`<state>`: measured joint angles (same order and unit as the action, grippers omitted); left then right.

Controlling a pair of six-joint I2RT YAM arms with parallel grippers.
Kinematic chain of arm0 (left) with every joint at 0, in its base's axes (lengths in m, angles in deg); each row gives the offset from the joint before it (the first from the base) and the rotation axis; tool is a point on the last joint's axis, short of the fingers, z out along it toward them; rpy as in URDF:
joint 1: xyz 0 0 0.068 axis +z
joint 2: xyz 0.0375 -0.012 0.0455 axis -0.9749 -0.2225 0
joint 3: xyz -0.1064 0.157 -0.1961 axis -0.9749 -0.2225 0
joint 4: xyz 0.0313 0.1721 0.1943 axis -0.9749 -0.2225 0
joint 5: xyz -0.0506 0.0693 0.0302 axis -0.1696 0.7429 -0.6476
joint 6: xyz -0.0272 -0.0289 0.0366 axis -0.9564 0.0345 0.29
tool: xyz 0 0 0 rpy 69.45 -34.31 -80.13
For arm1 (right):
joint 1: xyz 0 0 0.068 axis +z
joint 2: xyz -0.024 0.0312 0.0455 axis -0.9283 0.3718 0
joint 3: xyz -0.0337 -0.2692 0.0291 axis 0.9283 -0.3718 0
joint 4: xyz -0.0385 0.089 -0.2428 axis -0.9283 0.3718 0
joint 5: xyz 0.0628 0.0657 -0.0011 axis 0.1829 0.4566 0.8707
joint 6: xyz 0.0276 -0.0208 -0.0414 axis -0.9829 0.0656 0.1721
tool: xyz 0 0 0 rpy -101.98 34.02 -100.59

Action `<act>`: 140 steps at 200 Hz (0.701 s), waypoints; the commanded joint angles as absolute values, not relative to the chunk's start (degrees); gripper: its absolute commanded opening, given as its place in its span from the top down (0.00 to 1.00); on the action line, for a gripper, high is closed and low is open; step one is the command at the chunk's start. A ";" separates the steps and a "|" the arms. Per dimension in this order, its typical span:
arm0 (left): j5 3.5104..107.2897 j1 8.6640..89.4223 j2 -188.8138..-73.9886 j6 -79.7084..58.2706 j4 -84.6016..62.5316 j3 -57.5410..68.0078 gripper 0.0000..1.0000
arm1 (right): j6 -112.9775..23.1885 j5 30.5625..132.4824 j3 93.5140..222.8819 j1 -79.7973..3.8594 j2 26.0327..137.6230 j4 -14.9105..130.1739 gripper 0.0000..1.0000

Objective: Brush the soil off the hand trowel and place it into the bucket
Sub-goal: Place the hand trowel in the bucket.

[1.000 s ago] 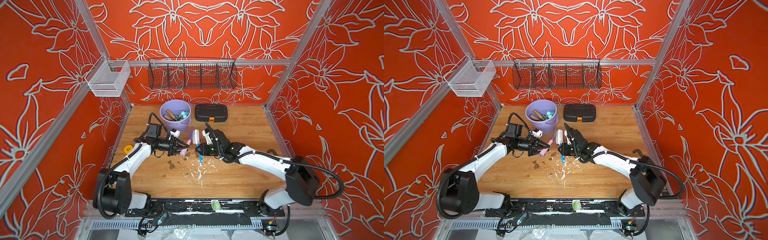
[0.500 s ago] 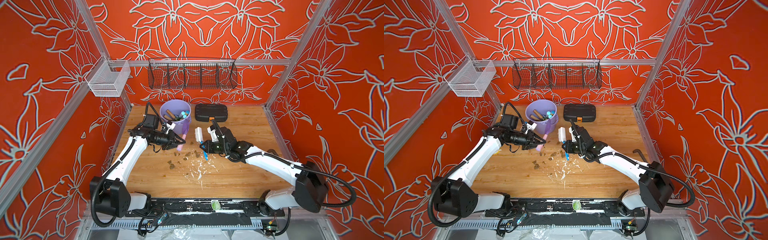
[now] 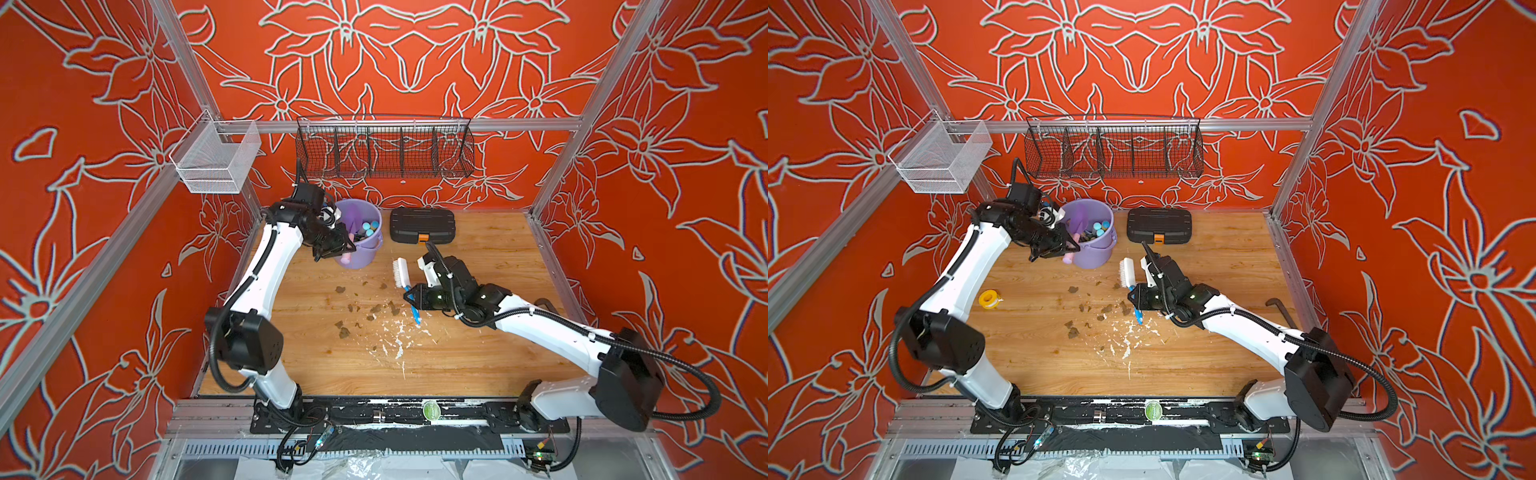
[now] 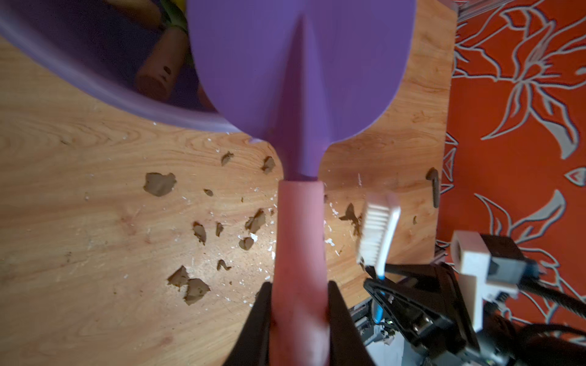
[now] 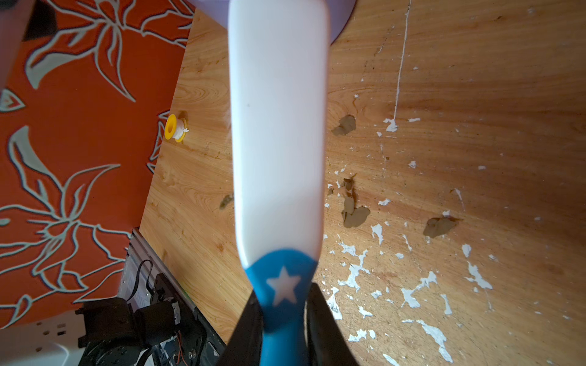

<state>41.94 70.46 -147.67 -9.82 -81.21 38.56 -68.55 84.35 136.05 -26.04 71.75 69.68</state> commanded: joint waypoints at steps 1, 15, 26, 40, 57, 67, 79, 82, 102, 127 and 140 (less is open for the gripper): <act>47.44 70.75 -151.51 -8.30 -86.70 44.84 1.00 | -68.05 83.85 134.89 -26.64 69.89 69.03 1.00; 48.86 70.73 -155.19 -7.87 -89.21 49.01 1.00 | -68.03 84.11 134.76 -26.82 69.80 69.04 1.00; 49.08 70.74 -157.75 -7.50 -90.81 52.09 1.00 | -68.00 84.29 134.71 -26.93 69.81 69.03 1.00; 49.47 70.75 -160.47 -7.25 -92.07 55.19 1.00 | -67.98 84.53 134.78 -26.95 69.91 68.86 1.00; 49.43 70.75 -162.75 -7.21 -92.12 57.19 1.00 | -67.92 84.79 134.90 -27.07 70.28 68.58 1.00; 49.10 70.73 -164.21 -7.21 -92.42 58.27 1.00 | -67.91 84.99 135.08 -27.04 70.57 68.68 1.00; 49.45 70.73 -165.79 -7.34 -93.21 59.89 1.00 | -67.77 85.24 135.23 -27.10 70.74 68.73 1.00; 49.64 70.73 -166.17 -7.38 -93.34 60.25 1.00 | -67.81 85.25 135.23 -27.12 70.81 68.71 1.00; 50.02 70.74 -167.67 -7.89 -93.33 61.98 1.00 | -67.85 85.52 135.23 -27.13 70.83 68.60 1.00; 49.83 70.77 -169.24 -8.79 -93.21 64.42 1.00 | -67.60 85.61 135.32 -27.13 70.74 68.60 1.00; 49.75 70.77 -170.26 -8.97 -93.77 66.05 0.90 | -67.52 85.61 135.41 -27.13 70.89 68.65 1.00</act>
<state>49.56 70.44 -168.98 -8.59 -91.88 62.39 -68.20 85.03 135.27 -26.85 71.11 69.61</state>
